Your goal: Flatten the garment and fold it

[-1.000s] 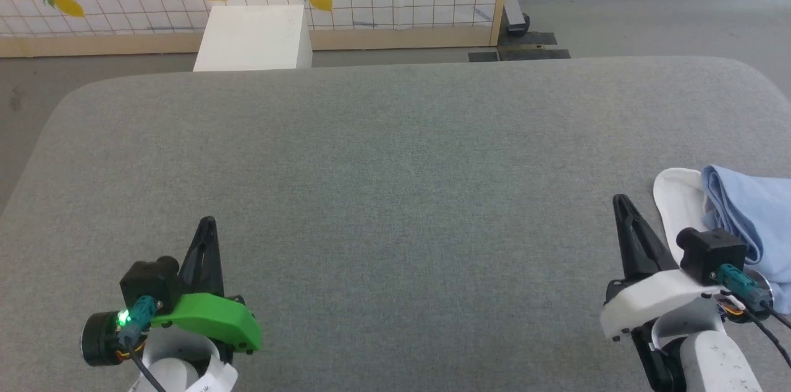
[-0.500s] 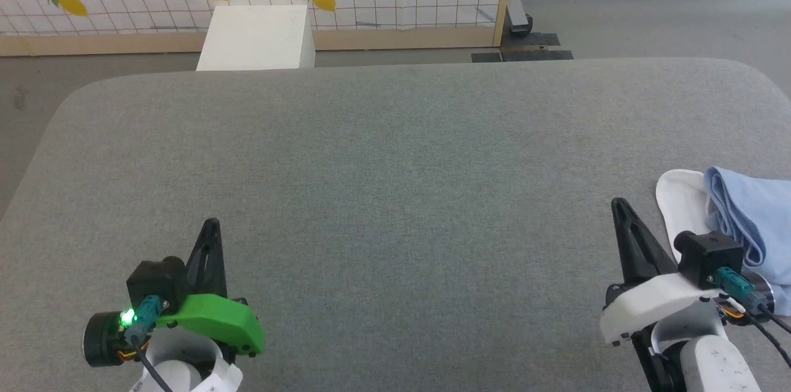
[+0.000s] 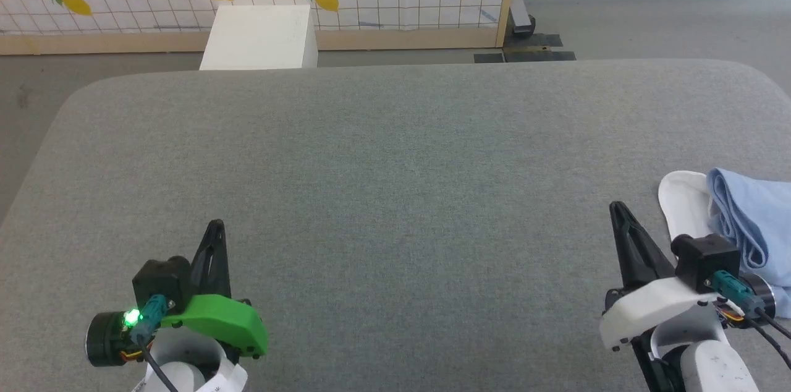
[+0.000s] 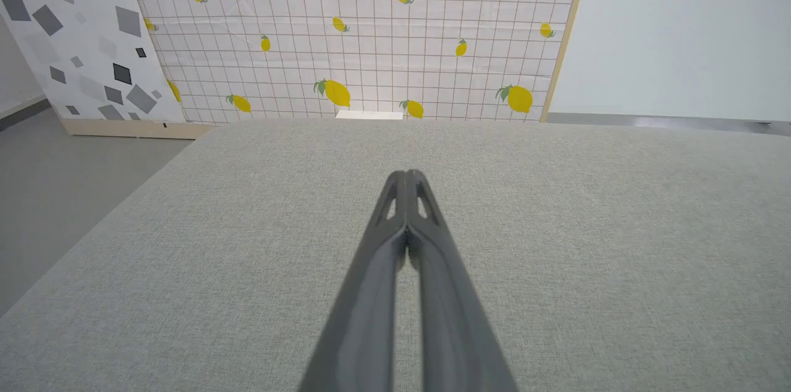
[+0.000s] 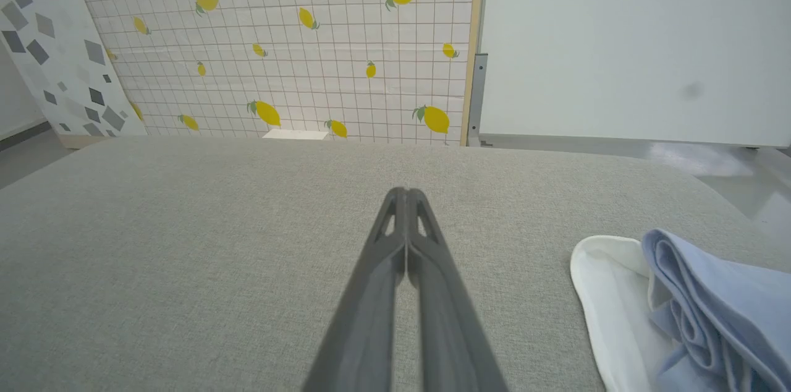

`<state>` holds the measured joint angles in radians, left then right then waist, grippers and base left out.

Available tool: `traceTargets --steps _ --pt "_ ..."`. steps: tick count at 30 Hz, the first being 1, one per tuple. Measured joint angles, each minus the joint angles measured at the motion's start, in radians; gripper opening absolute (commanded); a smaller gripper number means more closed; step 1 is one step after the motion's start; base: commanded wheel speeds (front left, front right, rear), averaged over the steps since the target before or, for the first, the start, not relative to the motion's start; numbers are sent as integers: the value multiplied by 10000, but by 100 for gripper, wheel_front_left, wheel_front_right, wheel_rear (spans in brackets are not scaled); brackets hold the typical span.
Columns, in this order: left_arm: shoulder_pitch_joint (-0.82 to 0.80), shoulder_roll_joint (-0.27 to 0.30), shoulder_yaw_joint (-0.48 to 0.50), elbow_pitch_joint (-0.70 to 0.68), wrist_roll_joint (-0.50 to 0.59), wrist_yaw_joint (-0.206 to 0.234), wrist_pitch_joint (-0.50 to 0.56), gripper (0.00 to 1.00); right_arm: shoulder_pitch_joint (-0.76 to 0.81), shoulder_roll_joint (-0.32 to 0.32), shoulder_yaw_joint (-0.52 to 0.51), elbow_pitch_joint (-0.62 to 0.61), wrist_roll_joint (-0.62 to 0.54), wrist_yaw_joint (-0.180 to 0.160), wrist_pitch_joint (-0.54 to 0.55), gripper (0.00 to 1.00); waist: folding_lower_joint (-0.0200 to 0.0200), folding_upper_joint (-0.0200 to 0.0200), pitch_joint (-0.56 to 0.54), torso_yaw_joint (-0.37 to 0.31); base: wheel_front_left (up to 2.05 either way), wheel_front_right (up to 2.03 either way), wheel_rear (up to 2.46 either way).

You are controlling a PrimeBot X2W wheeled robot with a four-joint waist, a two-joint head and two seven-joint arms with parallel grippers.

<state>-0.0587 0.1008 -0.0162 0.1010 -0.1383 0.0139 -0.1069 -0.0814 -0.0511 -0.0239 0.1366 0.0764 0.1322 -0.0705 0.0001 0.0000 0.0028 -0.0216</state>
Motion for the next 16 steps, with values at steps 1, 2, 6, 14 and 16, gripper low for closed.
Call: traceTargets --steps 1,2,6,14,16 --pt "11 -8 0 -21 19 -2 4 0 16 0 6 -21 -17 0 2 0 0 0 0 4 0 0 0" --pt "16 -13 2 -36 23 -4 15 0 16 0 8 -46 -31 0 2 0 0 0 -1 8 0 0 0" --pt "55 -50 12 -107 153 -10 96 0 19 0 23 -151 -73 0 58 0 0 0 -3 23 0 0 0" --pt "128 -119 27 -261 433 -33 297 0 186 0 63 -387 -163 0 190 0 0 0 -8 62 0 0 0" --pt "142 -136 33 -303 470 -35 351 0 218 0 69 -426 -180 0 211 0 -1 0 -9 70 0 0 0"
